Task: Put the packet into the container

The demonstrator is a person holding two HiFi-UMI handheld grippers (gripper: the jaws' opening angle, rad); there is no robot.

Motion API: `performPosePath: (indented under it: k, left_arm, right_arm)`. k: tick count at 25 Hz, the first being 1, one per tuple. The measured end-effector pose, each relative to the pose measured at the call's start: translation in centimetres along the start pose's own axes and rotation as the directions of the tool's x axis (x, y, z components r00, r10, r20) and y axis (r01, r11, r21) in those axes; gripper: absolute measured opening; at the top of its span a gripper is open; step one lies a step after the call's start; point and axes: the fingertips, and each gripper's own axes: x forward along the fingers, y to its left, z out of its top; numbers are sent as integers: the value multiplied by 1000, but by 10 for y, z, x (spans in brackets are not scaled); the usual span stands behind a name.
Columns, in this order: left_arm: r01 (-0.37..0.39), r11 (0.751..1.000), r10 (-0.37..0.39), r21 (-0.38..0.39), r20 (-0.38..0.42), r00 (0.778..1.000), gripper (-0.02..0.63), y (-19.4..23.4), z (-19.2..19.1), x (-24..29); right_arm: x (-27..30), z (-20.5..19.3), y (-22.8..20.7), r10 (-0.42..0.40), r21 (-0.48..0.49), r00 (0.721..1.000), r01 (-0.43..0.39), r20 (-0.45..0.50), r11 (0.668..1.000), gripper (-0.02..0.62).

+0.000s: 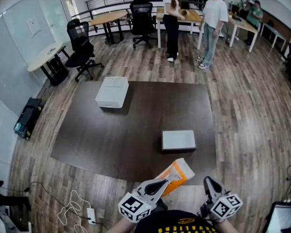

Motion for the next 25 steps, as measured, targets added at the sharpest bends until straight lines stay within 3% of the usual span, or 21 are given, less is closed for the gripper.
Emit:
performPosePath:
  k: [13,25]
  left_arm:
    - [27,1000,-27,-8,-42,999,0,44,11,10]
    - [-37,997,44,66,-108,993,0,69,20,68]
  right_arm:
    - [36,10,13,-12,24,1000,12,11,1000,11]
    - [63,40,-21,56,9,998,-56,-22,998,11]
